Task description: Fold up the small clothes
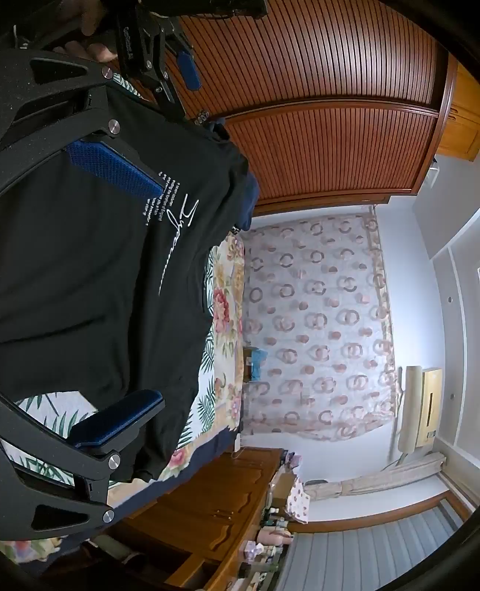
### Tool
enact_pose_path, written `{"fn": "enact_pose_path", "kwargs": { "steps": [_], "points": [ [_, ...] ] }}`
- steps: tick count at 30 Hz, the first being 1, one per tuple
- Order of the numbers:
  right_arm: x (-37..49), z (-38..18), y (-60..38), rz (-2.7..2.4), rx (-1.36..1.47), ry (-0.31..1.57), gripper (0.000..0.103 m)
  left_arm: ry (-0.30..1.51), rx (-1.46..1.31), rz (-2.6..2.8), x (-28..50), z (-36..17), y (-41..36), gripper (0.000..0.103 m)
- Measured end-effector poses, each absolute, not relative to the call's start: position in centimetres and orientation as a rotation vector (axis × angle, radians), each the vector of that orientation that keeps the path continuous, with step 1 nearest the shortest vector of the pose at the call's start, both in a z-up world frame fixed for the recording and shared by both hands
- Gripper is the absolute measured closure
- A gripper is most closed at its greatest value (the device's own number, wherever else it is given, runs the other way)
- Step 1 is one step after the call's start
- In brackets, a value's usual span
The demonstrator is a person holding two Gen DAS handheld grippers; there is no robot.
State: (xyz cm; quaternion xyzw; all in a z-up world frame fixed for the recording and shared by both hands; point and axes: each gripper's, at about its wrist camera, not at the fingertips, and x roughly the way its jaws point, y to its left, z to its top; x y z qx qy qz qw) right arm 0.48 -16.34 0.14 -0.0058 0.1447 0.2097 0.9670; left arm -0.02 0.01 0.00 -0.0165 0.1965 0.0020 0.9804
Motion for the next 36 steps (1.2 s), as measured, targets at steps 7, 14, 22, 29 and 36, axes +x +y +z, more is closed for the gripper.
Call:
{"fn": "enact_pose_path", "kwargs": {
  "steps": [7, 14, 22, 29, 36],
  "points": [
    [0.5, 0.1, -16.4, 0.421, -0.006, 0.289, 0.0, 0.393, -0.021, 0.008, 0.2, -0.1, -0.3, 0.0],
    [0.7, 0.2, -16.1, 0.416, -0.003, 0.291, 0.0, 0.386, -0.03, 0.006, -0.1, 0.3, -0.4, 0.0],
    [0.3, 0.2, -16.4, 0.417, 0.001, 0.282, 0.0, 0.377, -0.032, 0.005, -0.6, 1.6, -0.3, 0.0],
    [0.3, 0.2, -16.5, 0.417, 0.001, 0.281, 0.0, 0.355, -0.032, -0.001, -1.3, 1.5, -0.8, 0.0],
    [0.4, 0.2, -16.5, 0.416, 0.002, 0.281, 0.0, 0.355, -0.031, -0.001, -1.3, 1.6, -0.9, 0.0]
  ]
}}
